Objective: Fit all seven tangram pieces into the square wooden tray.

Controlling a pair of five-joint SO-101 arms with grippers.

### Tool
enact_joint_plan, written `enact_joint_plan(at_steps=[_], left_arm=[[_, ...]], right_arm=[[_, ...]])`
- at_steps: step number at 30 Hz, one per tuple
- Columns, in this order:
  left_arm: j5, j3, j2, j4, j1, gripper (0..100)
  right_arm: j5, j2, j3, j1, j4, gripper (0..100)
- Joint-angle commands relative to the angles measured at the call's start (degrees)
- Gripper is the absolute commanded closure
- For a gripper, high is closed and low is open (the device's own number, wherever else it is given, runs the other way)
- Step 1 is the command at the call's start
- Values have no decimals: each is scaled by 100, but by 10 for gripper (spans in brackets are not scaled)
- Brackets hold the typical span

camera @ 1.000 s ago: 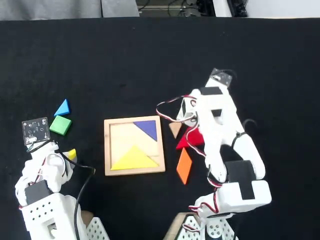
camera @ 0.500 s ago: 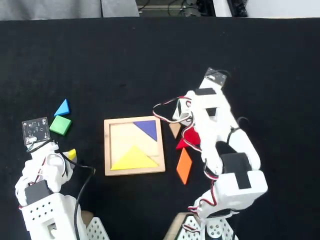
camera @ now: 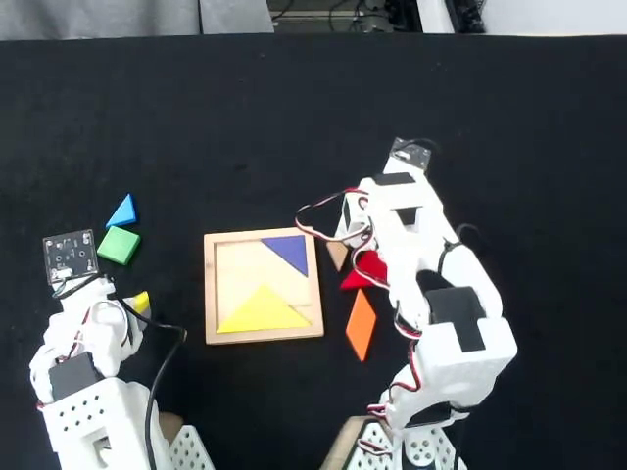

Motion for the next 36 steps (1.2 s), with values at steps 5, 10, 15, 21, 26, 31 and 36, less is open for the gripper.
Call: enact_joint_plan(at_steps=[5,10,15,21,26,31,36], left_arm=[[-18,-48,-44,-70,4,719],[-18,-48,-44,-79,4,719],[-18,-48,-44,-79,4,719],[-18,-48,-44,-70,4,719],[-18,-48,-44,-70,4,719],[-18,-48,-44,-70,4,719],[-18,-48,-44,-70,4,719]], right_arm=[[97,-233,-576,79,905,649],[97,-127,-549,-167,1143,649],[44,295,-804,-264,958,650],[97,778,-1200,-255,1055,652],[123,875,-1270,-167,1029,652],[475,875,-1349,-167,1002,652],[475,884,-1341,-158,941,652]])
